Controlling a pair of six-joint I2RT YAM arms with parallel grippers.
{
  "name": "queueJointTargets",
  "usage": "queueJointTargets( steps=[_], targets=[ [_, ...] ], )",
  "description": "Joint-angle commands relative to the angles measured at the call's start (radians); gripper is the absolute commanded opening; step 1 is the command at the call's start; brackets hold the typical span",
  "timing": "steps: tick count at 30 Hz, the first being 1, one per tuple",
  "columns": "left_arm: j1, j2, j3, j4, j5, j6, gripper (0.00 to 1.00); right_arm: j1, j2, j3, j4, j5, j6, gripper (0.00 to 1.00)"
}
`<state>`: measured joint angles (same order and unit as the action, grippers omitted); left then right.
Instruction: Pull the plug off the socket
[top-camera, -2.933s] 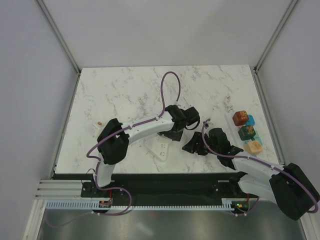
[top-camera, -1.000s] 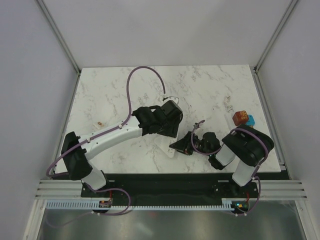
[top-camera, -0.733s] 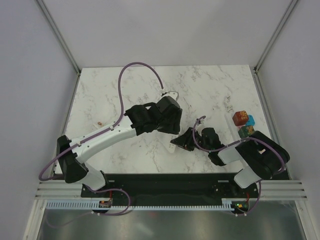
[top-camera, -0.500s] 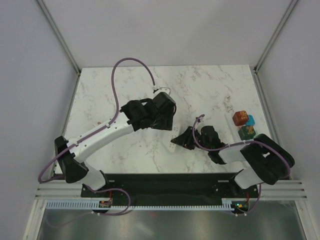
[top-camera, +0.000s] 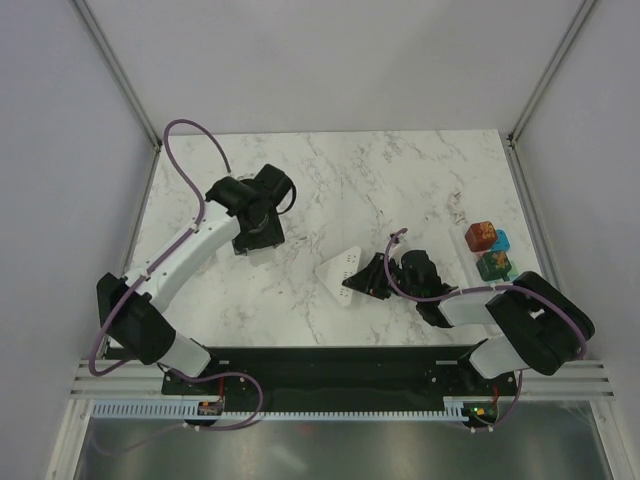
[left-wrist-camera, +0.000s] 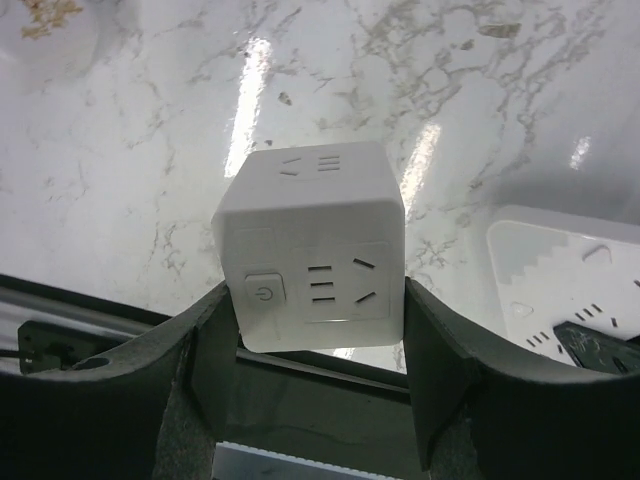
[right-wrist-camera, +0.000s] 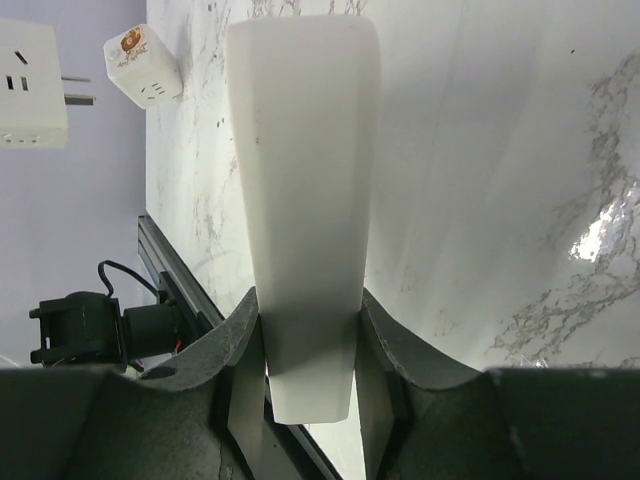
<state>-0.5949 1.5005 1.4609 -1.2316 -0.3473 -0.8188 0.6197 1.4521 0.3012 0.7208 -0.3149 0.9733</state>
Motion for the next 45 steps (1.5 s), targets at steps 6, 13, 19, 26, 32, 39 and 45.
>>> queueJointTargets(
  steps=[6,13,19,26,32,39,45],
  targets=[
    [0.040,0.161,0.081,-0.307,-0.180,-0.247,0.02,-0.006,0.001,-0.008,-0.169,0.063,-0.053,0.00],
    [0.141,0.217,0.030,-0.305,-0.252,-0.319,0.02,-0.006,-0.042,-0.016,-0.211,0.076,-0.079,0.00],
    [0.198,0.270,0.013,-0.304,-0.294,-0.319,0.02,-0.006,-0.058,-0.022,-0.218,0.080,-0.087,0.00],
    [0.230,0.277,-0.074,-0.307,-0.302,-0.384,0.02,-0.006,-0.055,-0.027,-0.207,0.076,-0.088,0.00],
    [0.234,0.280,-0.157,-0.307,-0.283,-0.401,0.02,-0.008,-0.064,-0.031,-0.207,0.080,-0.087,0.00],
    [0.236,0.285,-0.182,-0.307,-0.291,-0.410,0.02,-0.006,-0.056,-0.030,-0.198,0.079,-0.085,0.00],
    [0.237,0.336,-0.172,-0.305,-0.314,-0.416,0.14,-0.005,-0.065,-0.037,-0.196,0.077,-0.085,0.00]
  ],
)
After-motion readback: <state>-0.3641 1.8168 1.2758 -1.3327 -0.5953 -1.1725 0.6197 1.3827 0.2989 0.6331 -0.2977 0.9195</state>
